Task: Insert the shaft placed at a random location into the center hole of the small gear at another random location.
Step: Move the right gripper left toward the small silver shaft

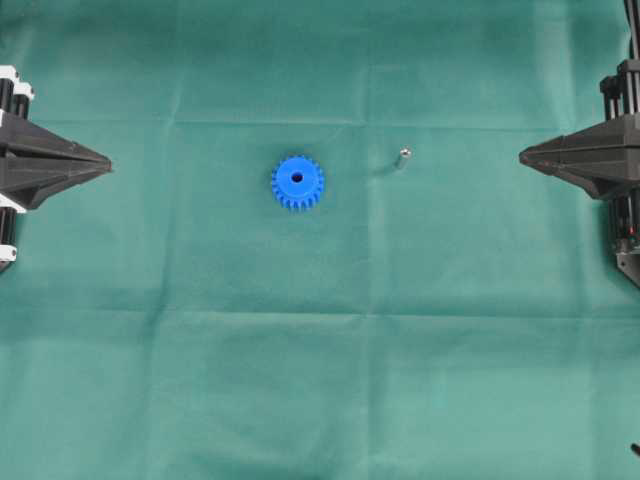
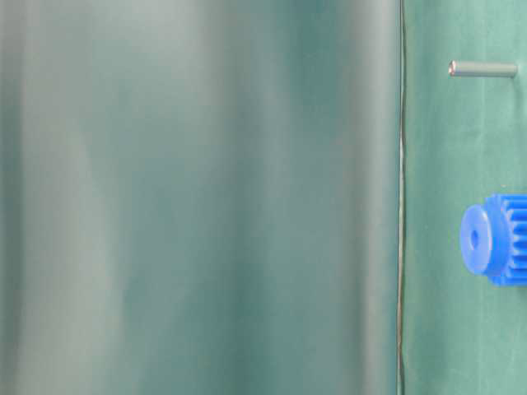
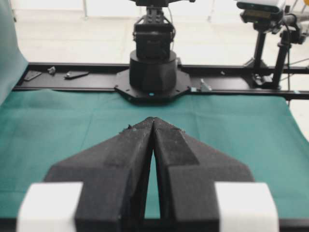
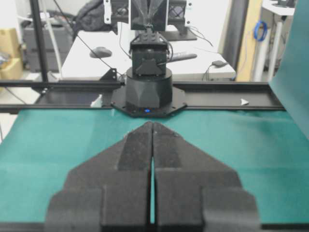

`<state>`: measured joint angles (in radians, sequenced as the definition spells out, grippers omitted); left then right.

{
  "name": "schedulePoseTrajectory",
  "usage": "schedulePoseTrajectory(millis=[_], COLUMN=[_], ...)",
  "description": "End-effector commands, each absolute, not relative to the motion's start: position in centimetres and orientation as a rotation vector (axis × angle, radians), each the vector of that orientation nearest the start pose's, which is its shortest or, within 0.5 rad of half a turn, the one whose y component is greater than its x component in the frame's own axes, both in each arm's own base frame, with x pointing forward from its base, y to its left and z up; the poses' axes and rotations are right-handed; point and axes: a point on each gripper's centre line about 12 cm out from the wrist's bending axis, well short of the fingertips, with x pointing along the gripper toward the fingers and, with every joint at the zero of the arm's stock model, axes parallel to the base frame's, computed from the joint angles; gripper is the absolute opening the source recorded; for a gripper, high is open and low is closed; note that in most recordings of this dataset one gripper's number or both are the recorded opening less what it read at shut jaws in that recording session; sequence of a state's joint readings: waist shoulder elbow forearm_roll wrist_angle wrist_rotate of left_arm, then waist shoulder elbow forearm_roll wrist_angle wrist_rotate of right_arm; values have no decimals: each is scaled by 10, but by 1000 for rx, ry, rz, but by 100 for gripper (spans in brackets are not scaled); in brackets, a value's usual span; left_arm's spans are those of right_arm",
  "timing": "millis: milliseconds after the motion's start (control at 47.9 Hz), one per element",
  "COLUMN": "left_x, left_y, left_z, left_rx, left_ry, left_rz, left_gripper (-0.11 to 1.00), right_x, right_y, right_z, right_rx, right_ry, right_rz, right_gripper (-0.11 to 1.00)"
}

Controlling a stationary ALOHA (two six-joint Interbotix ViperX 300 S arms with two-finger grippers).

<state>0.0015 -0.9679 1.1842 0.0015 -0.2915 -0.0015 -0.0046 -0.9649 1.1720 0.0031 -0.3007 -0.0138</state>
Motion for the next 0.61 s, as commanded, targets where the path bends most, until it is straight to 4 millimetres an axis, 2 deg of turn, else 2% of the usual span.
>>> schedulePoseTrajectory(millis=[0, 271, 459, 522, 584], left_x=[200, 200, 200, 200, 200], left_y=[-2, -2, -2, -2, -2], left_z=[303, 302, 301, 300, 299], left_rx=[10, 10, 8, 10, 10], left_ry=[-107, -103, -94, -89, -80], left_rz=[-11, -11, -11, -11, -11], left_gripper=[0, 0, 0, 0, 0], right_x=[201, 203, 215, 221, 227], right_y=[-2, -11, -28, -33, -37], right_z=[303, 300, 279, 270, 260], right_rx=[-16, -37, -27, -24, -20], right_ry=[-106, -64, 12, 37, 63], right_rz=[-11, -52, -128, -146, -161], right_gripper=[1, 1, 2, 10, 24])
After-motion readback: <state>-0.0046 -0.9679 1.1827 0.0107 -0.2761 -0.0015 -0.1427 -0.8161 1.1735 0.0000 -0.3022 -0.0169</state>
